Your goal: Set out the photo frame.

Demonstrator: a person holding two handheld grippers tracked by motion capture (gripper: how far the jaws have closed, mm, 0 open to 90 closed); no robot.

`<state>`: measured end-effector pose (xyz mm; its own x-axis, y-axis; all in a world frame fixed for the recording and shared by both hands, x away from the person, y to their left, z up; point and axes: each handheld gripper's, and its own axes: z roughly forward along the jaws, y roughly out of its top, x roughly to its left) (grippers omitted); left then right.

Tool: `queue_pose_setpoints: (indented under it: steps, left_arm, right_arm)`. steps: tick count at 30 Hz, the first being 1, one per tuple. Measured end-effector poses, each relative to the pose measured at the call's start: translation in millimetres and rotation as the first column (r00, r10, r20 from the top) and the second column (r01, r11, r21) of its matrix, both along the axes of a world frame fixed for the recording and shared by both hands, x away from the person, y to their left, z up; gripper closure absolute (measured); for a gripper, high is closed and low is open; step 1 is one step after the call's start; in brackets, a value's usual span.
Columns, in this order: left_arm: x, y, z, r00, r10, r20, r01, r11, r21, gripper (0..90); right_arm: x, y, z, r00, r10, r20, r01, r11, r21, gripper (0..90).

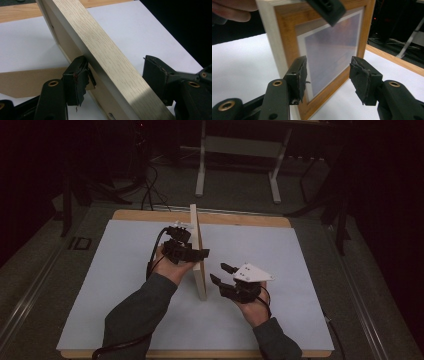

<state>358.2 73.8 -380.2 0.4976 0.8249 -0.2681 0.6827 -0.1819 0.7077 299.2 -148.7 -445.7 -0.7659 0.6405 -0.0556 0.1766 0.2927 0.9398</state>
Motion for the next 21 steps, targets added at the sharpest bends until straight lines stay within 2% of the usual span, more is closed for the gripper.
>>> queue_pose_setpoints:
  steps: [10,18,21]
  left_arm:
    - [-0.3,2.4,2.1,0.9999,-0.001,-0.011,0.002,0.9988,0.048,42.1]
    - [-0.2,0.3,2.3,1.0000,-0.003,-0.009,0.003,0.9988,0.049,42.4]
    - [-0.8,-0.6,2.8,0.9997,-0.024,-0.002,0.024,0.9982,0.055,42.4]
  right_arm:
    - [5.5,-5.9,4.3,0.9995,-0.030,-0.005,0.030,0.9995,0.002,47.1]
    - [9.2,-5.9,9.1,0.9992,-0.039,-0.002,0.039,0.9992,0.001,46.8]
    - [11.2,-7.2,11.7,0.9990,-0.045,0.000,0.045,0.9990,0.003,46.7]
